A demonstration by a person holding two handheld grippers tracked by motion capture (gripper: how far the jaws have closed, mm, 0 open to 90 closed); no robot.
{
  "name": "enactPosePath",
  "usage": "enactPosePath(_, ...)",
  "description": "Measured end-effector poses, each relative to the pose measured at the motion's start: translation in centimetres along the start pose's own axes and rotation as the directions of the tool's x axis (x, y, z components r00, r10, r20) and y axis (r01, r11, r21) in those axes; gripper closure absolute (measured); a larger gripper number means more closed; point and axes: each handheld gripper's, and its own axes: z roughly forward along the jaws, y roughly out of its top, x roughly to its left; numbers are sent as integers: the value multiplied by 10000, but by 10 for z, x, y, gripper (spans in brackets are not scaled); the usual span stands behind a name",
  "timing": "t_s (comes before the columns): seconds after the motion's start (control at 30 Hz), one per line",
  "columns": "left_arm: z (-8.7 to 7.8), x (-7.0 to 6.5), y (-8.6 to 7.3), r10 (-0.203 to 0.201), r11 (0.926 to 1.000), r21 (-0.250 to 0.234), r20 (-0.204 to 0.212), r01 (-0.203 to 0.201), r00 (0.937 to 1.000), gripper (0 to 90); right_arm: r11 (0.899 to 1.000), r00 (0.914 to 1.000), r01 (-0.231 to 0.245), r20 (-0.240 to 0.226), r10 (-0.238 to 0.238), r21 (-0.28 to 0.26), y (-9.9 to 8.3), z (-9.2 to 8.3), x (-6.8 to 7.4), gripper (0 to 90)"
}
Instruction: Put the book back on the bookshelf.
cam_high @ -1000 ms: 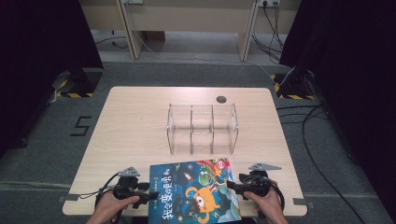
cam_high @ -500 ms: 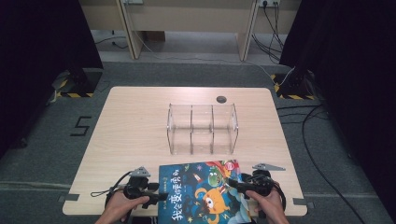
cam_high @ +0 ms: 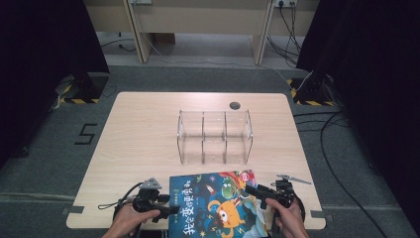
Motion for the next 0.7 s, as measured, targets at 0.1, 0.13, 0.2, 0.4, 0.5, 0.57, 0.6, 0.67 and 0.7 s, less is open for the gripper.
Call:
enactPosePath(0.1,0,-1,0,45,10000,22,-11,-45,10000,299,9999,9999,-147,-41,147,21,-1,-1,1,239)
enactPosePath(0.13,0,0,0,0,10000,5,7,0,10000,301,9991,9991,-409,-125,409,-56,-2,-1,1,239)
enactPosePath(0.2,0,1,0,-129,9999,-47,85,129,9999,308,9978,9976,-649,-239,646,-130,-3,-2,-1,241)
enactPosePath(0.4,2,3,1,-343,9993,-160,320,349,9989,320,9764,9650,-2145,-1486,2161,264,-14,-3,-4,292)
enactPosePath(0.5,4,3,1,-356,9988,-329,363,368,9987,340,9925,9871,-1208,-1035,1221,184,-10,-8,-1,355)
enactPosePath(0.57,5,5,1,-455,9978,-450,527,478,9976,325,9972,9894,-679,-1265,715,329,-7,-12,0,391)
enactPosePath(0.6,5,6,1,-439,9976,-509,523,466,9977,331,9992,9941,-102,-1074,143,384,-7,-14,0,424)
enactPosePath(0.67,6,6,2,-396,9975,-556,590,428,9975,325,9959,9948,678,-801,-629,604,-8,-15,0,419)
enactPosePath(0.7,7,6,2,-355,9973,-620,611,393,9975,305,9918,9931,1006,-690,-952,786,-9,-15,-1,424)
